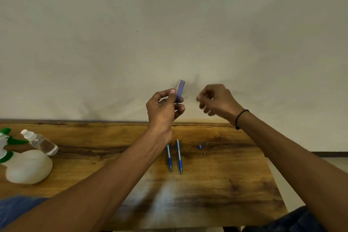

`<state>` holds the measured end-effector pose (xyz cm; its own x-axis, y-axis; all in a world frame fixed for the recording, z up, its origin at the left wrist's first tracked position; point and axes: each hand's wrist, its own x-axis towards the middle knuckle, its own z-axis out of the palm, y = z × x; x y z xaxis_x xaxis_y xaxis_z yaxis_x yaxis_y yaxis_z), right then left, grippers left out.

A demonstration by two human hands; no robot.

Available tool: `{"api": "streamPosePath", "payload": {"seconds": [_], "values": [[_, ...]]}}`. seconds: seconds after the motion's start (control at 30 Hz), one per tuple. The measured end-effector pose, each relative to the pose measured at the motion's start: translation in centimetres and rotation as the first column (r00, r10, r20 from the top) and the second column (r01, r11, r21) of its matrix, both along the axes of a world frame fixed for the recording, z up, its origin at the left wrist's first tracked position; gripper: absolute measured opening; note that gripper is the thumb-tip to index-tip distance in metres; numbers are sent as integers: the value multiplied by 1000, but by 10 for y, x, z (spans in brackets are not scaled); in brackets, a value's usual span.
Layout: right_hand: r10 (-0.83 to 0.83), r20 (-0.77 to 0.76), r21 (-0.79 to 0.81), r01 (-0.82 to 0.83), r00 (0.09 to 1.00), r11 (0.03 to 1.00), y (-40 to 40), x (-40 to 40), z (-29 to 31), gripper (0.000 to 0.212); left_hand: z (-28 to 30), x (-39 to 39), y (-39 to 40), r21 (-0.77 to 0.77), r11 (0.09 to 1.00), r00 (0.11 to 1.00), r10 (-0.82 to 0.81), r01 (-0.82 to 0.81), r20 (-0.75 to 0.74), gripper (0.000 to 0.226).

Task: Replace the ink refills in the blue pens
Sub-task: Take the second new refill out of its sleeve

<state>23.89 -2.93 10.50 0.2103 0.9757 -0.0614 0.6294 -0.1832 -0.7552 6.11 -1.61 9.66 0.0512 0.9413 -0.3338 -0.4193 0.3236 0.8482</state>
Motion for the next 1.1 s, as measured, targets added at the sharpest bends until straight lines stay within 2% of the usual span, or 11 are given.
{"api": "streamPosePath", "payload": {"seconds": [0.03, 0.1, 0.17, 0.27, 0.43, 0.53, 0.7, 0.87, 0.9, 1.0, 1.1], "values": [[85, 139, -79, -74, 987, 994, 1, 6, -10, 12, -1, 0, 0, -6, 1000, 1000, 0, 0, 3, 15], [278, 338, -280, -186, 899, 942, 1, 15, -31, 6, -2, 2, -1, -16, 1000, 1000, 2, -2, 4, 15], [395, 405, -425, -213, 825, 880, 1, 21, -51, 9, -4, 4, -2, -24, 1000, 1000, -1, 1, -6, 15], [474, 423, -540, -205, 772, 816, 1, 18, -82, 19, -8, 7, -6, -34, 999, 1000, -15, 14, -22, 13], [536, 511, -572, -198, 672, 796, 1, 5, -122, 31, -13, 7, -9, -53, 998, 999, -30, 29, -25, 11], [562, 503, -592, -212, 656, 778, 0, -4, -135, 33, -14, 6, -8, -54, 998, 999, -37, 35, -24, 10], [588, 538, -584, -237, 604, 776, -6, -14, -149, 18, -15, 3, -7, -60, 998, 999, -39, 37, -30, 8], [537, 545, -503, -262, 644, 824, -6, -22, -135, 5, -17, 4, -7, -53, 998, 999, -36, 34, -37, 8], [493, 544, -450, -260, 679, 854, -3, -22, -126, 2, -17, 5, -7, -51, 998, 999, -34, 32, -35, 8], [338, 458, -288, -223, 822, 931, 9, -21, -96, 15, -18, 5, -5, -41, 999, 999, -31, 29, -42, 9], [276, 389, -153, -233, 879, 960, 15, -13, -67, 12, -19, 4, -4, -39, 999, 999, -32, 30, -41, 11]]}}
